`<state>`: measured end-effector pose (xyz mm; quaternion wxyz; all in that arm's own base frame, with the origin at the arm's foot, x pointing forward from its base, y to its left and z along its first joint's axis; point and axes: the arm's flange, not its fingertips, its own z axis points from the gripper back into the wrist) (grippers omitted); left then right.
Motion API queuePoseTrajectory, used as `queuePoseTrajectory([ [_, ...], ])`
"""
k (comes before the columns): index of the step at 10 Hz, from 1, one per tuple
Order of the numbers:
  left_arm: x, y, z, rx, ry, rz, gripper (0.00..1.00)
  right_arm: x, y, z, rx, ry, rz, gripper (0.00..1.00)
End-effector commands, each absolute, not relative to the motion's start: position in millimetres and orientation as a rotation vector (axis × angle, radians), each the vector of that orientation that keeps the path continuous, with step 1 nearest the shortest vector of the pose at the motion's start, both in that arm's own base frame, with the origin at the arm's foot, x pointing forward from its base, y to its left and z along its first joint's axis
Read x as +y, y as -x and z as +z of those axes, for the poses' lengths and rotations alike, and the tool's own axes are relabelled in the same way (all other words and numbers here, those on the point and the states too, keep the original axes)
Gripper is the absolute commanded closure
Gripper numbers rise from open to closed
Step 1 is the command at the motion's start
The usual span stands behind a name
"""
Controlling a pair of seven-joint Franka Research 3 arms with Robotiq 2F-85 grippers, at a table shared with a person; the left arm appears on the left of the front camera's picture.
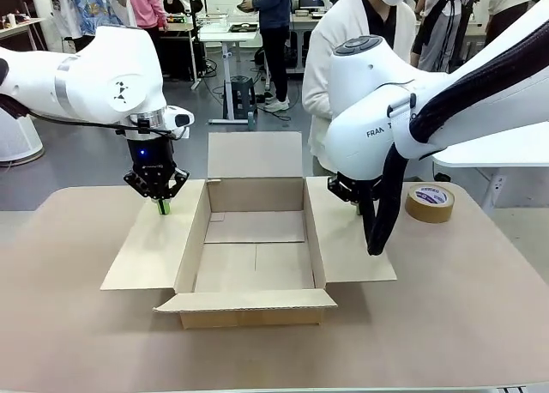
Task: Wrap the clocks to prevent damage.
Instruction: Open the side flaps of the Package Box, then once the human has placed the objects inside and stepped back, release both hands from the side flaps of the Package Box.
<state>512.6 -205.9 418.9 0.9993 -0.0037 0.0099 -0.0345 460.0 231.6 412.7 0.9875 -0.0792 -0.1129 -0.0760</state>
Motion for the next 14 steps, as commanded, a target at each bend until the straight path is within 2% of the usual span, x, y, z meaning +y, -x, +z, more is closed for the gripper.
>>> queuePoseTrajectory([
  [1, -203, -522, 406, 0.058, 0.039, -0.056, 0.99, 230, -469, 399, -0.202, 0.121, -0.129, 0.99],
  [4, -200, -527, 398, 0.075, 0.045, -0.044, 0.99, 232, -478, 382, -0.15, 0.097, -0.124, 0.99],
  [14, -200, -523, 395, 0.069, 0.024, -0.039, 0.99, 231, -473, 379, -0.163, 0.13, -0.135, 0.99],
])
